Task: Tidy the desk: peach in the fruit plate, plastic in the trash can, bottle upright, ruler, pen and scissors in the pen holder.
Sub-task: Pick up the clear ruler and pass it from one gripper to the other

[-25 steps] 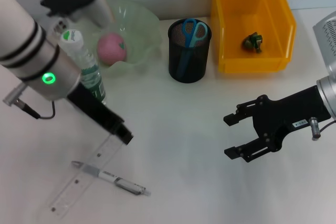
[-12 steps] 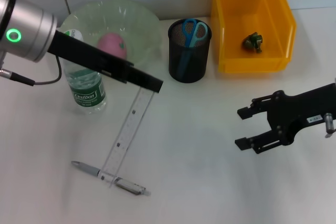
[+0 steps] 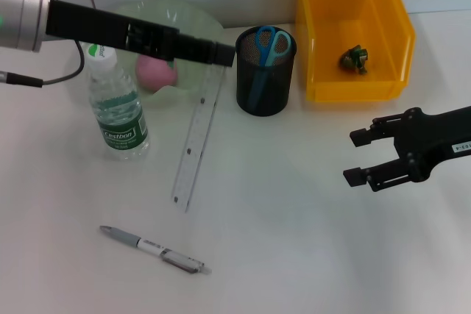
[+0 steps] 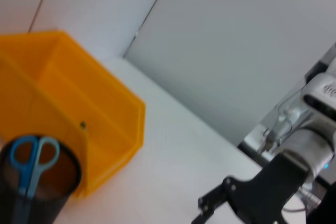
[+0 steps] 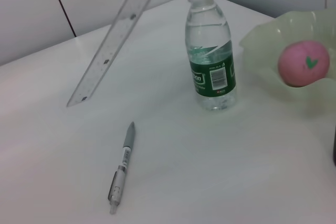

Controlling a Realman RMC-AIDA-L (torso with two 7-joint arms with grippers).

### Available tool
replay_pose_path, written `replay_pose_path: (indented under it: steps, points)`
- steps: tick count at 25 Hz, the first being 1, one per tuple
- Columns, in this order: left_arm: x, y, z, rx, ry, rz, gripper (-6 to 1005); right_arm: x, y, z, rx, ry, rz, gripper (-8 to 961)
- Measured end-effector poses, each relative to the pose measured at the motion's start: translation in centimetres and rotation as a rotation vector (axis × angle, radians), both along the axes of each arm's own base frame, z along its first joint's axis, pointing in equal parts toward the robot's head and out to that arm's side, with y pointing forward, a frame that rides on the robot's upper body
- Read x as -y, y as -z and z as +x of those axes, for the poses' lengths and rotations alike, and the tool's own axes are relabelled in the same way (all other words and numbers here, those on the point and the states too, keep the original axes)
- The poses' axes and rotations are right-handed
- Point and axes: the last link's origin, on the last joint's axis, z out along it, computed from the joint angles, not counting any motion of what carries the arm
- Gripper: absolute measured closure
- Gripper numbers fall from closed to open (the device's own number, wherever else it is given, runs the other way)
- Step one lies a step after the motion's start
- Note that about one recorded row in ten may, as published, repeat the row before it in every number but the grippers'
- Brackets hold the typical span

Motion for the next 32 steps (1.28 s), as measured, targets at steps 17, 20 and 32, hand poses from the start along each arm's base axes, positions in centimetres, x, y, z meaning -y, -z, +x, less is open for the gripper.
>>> replay_pose_path:
  steps: [17, 20, 32]
  points:
    - [0.5, -2.2, -0.5, 0.348, 0.109, 0.195, 616, 0.1, -1.3, 0.0, -0.06, 0.043, 0.049, 154]
    - [0.7, -2.2, -1.0, 0.475, 0.153, 0.255, 616, 0.2, -1.2, 0.2, -0.066, 0.052, 0.048, 154]
    - [0.5, 2.6, -2.0, 0.66, 0.233, 0.433, 616, 0.9, -0.7, 0.2, -0.118, 0.067, 0.045, 155]
